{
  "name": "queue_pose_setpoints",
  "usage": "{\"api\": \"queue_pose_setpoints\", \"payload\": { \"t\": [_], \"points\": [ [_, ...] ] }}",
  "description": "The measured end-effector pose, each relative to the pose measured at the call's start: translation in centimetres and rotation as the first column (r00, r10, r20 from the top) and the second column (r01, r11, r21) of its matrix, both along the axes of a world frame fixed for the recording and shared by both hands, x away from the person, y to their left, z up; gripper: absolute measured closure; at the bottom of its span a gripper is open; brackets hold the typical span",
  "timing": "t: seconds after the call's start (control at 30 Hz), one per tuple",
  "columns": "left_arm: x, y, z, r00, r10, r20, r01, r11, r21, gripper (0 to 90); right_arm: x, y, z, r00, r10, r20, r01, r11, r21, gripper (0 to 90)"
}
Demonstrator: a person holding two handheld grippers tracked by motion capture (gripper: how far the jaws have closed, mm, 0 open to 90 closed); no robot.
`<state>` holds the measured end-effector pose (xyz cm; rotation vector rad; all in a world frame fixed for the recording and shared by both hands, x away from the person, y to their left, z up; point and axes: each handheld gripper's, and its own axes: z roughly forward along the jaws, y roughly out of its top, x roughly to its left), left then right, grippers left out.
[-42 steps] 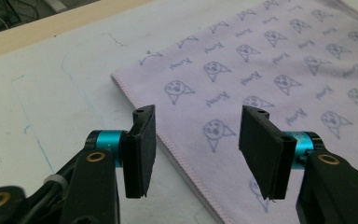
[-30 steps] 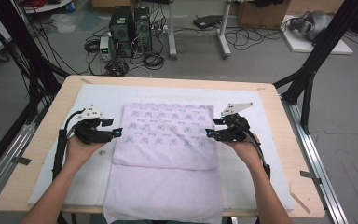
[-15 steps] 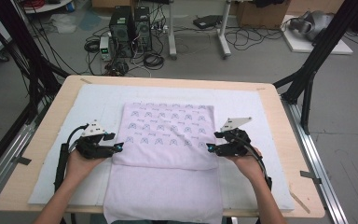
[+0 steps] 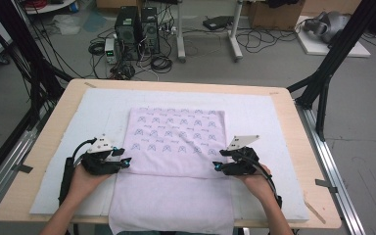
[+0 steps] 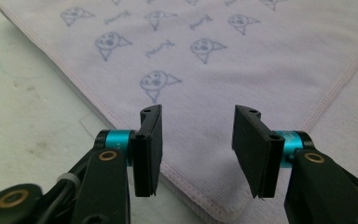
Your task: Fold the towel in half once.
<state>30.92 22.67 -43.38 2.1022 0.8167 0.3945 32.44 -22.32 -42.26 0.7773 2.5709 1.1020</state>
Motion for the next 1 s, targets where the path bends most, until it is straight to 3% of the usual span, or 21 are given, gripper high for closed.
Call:
{"api": "queue_pose_setpoints", "payload": {
  "t": [0.13, 0.33, 0.4, 0.57, 1.0],
  "points": [
    [-0.3, 0.0, -0.8, 0.9996, -0.016, -0.023, 0.016, 0.9999, 0.000, 57.5, -0.1, 0.4, -0.3, 0.9999, 0.016, -0.004, -0.016, 0.9999, -0.005, 47.9],
    [-0.4, 0.2, -1.2, 0.9993, -0.028, -0.024, 0.029, 0.9996, 0.000, 62.7, -0.3, 0.5, -1.8, 0.9998, 0.010, -0.018, -0.011, 0.9997, -0.020, 50.3],
    [-0.4, 0.2, -1.3, 0.9994, -0.027, -0.020, 0.027, 0.9996, -0.002, 63.6, -0.4, 0.3, -2.1, 0.9997, 0.003, -0.023, -0.003, 1.0000, 0.005, 51.4],
    [-0.5, 0.1, -1.4, 0.9998, -0.020, -0.007, 0.020, 0.9998, 0.004, 63.8, -0.5, 0.4, -2.0, 0.9999, 0.005, -0.015, -0.005, 1.0000, -0.001, 55.0],
    [-0.5, 0.2, -1.3, 0.9997, -0.024, -0.002, 0.024, 0.9997, 0.008, 76.5, -0.7, 0.6, -1.9, 0.9990, 0.035, -0.027, -0.035, 0.9994, 0.002, 71.5]
  ]
}}
